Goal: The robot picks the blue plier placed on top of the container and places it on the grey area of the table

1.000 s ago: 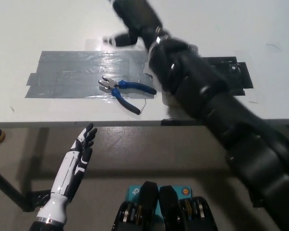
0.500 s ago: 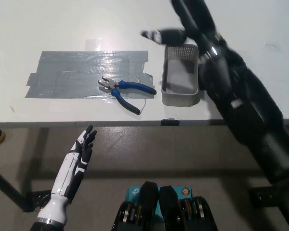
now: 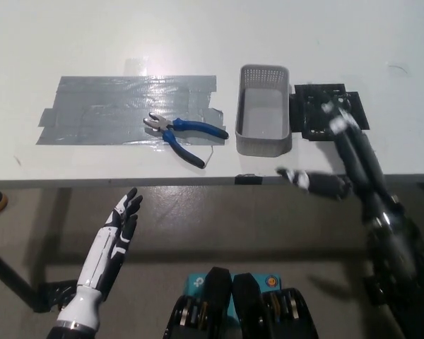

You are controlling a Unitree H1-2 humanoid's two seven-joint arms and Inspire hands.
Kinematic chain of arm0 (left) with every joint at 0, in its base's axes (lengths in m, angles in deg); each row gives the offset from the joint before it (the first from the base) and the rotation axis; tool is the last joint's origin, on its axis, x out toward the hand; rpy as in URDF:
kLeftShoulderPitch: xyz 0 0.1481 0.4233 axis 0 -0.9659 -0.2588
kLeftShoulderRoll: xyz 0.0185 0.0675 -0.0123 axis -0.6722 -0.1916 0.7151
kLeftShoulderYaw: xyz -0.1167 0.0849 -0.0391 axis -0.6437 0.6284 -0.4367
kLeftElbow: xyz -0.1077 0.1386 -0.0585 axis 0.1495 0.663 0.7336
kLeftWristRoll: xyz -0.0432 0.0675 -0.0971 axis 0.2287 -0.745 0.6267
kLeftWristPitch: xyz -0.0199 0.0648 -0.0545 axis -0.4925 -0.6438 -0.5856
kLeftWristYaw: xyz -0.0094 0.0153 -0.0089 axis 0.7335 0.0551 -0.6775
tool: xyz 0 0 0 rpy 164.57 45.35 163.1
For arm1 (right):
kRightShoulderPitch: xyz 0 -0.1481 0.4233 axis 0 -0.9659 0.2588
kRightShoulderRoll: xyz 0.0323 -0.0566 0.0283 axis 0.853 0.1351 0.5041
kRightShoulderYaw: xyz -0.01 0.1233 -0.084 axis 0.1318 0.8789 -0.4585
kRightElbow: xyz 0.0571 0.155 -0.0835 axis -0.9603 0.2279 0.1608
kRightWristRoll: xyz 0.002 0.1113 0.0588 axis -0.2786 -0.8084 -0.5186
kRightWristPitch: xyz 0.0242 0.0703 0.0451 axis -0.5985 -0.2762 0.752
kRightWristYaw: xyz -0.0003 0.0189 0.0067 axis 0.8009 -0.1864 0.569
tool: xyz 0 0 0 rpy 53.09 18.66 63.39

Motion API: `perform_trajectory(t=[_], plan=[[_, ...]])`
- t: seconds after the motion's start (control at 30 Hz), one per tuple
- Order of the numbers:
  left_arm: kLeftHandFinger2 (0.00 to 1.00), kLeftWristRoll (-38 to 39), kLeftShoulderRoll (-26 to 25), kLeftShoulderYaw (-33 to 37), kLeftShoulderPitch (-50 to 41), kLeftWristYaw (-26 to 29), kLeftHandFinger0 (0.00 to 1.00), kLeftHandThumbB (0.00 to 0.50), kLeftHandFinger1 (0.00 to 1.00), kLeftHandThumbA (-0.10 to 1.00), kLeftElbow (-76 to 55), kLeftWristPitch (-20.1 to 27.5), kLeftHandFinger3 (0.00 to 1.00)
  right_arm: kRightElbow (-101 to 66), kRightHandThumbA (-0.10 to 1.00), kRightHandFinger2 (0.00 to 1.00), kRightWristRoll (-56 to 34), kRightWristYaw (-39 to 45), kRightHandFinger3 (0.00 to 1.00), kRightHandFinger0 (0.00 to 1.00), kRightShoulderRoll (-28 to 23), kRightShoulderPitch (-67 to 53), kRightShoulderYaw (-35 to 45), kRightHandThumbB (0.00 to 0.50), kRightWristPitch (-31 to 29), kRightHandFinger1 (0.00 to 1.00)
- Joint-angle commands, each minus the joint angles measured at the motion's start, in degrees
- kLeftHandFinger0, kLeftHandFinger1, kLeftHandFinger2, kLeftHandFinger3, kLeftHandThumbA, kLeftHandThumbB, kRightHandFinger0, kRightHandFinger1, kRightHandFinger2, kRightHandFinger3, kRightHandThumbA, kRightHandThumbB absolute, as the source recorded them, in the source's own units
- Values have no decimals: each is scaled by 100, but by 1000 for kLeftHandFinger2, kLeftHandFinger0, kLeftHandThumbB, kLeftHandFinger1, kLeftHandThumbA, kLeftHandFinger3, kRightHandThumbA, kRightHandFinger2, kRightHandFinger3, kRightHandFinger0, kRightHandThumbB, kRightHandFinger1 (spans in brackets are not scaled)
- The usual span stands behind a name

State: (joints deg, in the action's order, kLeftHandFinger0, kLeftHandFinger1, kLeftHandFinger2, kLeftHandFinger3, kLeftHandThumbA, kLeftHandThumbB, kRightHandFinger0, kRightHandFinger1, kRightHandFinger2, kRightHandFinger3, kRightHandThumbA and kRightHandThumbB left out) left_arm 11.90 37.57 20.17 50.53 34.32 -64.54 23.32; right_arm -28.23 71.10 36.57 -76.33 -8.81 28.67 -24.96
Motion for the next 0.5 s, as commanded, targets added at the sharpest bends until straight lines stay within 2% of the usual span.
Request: perform_trajectory(t=[0.0,0.07,0.13,0.2,0.3,0.33,0.4,0.47], plan=[[1000,-186,36,-212,320,421,1000,0,1000,1000,-122,339,1000,-5117,998,1000,-3427,-180,1000,1000,-438,-914,836,217,523,1000],[1000,-174,45,-214,305,427,1000,0,1000,1000,-109,390,1000,-4709,981,1000,-3069,-43,1000,1000,-221,-1273,725,214,297,1000],[1000,-151,49,-204,275,398,1000,0,1000,1000,-139,388,1000,-4311,966,1000,-3007,21,1000,1000,-8,-1548,677,232,270,1000],[1000,-167,48,-203,246,400,1000,2,1000,1000,-156,382,1000,-3781,977,1000,-3025,100,1000,1000,112,-1652,709,154,93,1000],[1000,-130,42,-228,149,402,1000,0,1000,1000,-189,430,1000,-2693,974,1000,-2963,217,1000,1000,399,-1716,805,102,-109,1000],[1000,-154,39,-229,135,414,1000,0,1000,1000,-186,448,1000,-2281,980,1000,-2797,276,1000,1000,420,-1687,808,51,-224,1000],[1000,-141,72,-230,59,407,1000,2,1000,1000,-235,427,1000,-1595,996,1000,-2650,429,1000,1000,476,-1715,851,37,-236,1000],[1000,-162,76,-253,-33,421,1000,3,1000,1000,-299,404,1000,-1058,946,1000,-2811,652,1000,1000,548,-1716,905,55,-168,1000]])
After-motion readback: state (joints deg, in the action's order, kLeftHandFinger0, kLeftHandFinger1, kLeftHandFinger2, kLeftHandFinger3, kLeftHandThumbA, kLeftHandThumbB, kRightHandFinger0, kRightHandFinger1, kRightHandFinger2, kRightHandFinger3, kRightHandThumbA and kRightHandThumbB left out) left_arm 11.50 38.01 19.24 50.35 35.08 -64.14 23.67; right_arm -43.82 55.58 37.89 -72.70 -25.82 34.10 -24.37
